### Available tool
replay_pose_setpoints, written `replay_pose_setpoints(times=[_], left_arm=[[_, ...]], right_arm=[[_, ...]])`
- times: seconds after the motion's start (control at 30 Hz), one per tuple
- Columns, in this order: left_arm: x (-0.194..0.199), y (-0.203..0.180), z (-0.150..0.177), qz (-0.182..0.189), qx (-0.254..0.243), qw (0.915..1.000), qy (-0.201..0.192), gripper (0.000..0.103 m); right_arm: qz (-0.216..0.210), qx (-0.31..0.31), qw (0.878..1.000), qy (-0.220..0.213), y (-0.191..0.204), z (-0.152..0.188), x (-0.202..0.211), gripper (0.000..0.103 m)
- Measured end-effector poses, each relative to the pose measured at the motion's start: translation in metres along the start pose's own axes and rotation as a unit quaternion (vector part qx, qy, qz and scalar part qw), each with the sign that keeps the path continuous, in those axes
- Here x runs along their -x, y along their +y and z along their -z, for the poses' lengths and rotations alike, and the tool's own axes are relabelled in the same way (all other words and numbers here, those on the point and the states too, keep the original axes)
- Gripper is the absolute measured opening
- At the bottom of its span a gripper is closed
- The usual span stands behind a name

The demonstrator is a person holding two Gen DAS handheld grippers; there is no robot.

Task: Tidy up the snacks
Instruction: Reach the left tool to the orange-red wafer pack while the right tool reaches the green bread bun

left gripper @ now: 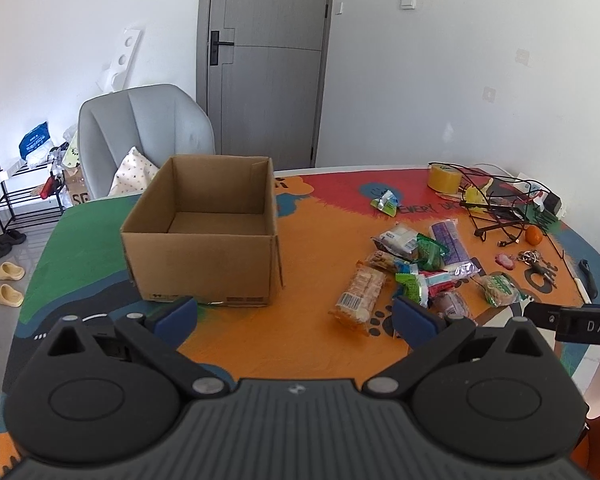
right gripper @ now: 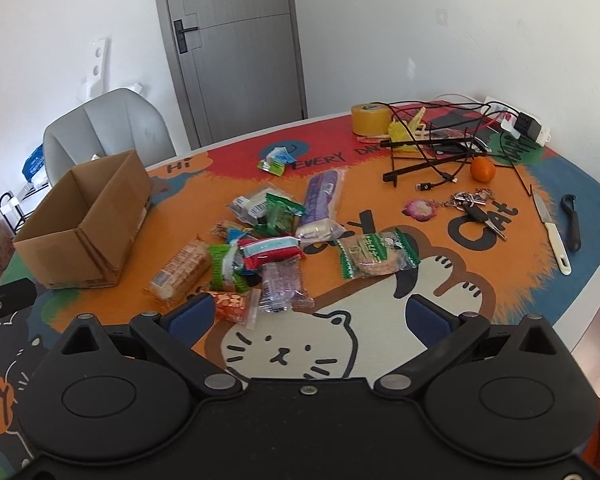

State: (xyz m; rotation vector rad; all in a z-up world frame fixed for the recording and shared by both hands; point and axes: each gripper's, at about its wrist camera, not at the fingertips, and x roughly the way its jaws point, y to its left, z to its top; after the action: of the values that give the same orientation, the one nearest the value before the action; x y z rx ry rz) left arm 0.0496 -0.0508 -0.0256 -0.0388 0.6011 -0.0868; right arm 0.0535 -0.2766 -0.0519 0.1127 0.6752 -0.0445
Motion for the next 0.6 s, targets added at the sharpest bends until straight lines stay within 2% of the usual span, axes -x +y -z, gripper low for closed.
replay_pose_setpoints(times=[0.13, 0.4, 0.6], left_arm=[[-0.01, -0.011, -0.002, 0.006, 0.0, 1.0, -0.006, 0.102], [-0.035, -0.031, -0.001, 0.023, -0.004, 0.9997, 0.008, 0.101], [-0.054, -0.046, 0.004, 0.033, -0.011, 0.9992, 0.017, 0.1]], right_arm=[[-0.003, -0.01, 1.0, 0.002, -0.011, 0.001, -0.01, 0.103], [0.01, -0.016, 1.0, 0.018, -0.026, 0.003, -0.034, 0.103], [0.002, -0.02, 0.999, 0.029, -0.035, 0.007, -0.052, 0.103]])
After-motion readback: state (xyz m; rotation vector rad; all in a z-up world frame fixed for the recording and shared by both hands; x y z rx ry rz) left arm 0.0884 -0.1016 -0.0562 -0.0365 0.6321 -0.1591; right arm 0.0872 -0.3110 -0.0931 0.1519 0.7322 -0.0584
